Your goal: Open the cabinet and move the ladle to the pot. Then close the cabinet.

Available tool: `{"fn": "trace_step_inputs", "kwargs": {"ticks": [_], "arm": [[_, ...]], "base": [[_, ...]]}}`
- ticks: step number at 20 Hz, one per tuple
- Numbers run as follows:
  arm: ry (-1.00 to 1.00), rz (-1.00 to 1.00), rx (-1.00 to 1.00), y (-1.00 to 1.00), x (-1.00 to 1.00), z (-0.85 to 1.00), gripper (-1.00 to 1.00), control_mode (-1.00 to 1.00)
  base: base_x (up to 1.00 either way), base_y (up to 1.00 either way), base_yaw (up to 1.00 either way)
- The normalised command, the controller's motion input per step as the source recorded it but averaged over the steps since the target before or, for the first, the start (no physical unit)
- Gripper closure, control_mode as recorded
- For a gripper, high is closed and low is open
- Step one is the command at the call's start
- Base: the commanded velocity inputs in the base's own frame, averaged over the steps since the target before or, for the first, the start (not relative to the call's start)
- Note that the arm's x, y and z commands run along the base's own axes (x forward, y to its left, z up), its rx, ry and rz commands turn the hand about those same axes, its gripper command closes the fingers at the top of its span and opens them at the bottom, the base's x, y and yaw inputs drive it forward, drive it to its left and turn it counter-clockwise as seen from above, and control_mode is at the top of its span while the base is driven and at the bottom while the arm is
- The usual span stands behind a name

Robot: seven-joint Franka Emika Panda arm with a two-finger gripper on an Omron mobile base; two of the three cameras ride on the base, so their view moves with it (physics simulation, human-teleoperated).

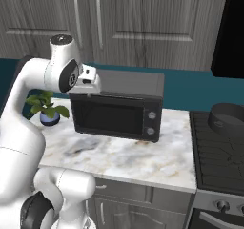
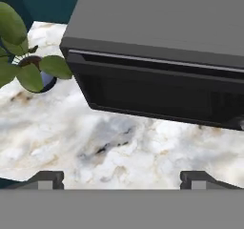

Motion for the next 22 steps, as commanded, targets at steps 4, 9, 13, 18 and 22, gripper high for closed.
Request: {"fn": "trace_step_inputs", "kwargs": {"ticks": [4, 9, 13, 18, 22], "arm": [[-0.25, 0.00, 0.00, -0.10, -0.23, 0.60, -1.00, -1.00], [-0.20, -0.04, 0.00, -0.05, -0.05, 0.73, -1.00, -1.00], [-0.06, -0.09, 0.00, 0.00, 0.00, 0.72, -1.00, -1.00], [0.00, -0.10, 0.00, 0.00, 0.00, 0.64, -1.00, -1.00], [-0.02, -0.06, 0.00, -0.03, 0.00, 0.53, -1.00, -1.00]], "base": [[0.00, 0.00, 0.00], [0.00, 0.00, 0.00], [0.00, 0.00, 0.00], [0.00, 0.00, 0.00], [0.00, 0.00, 0.00]]}}
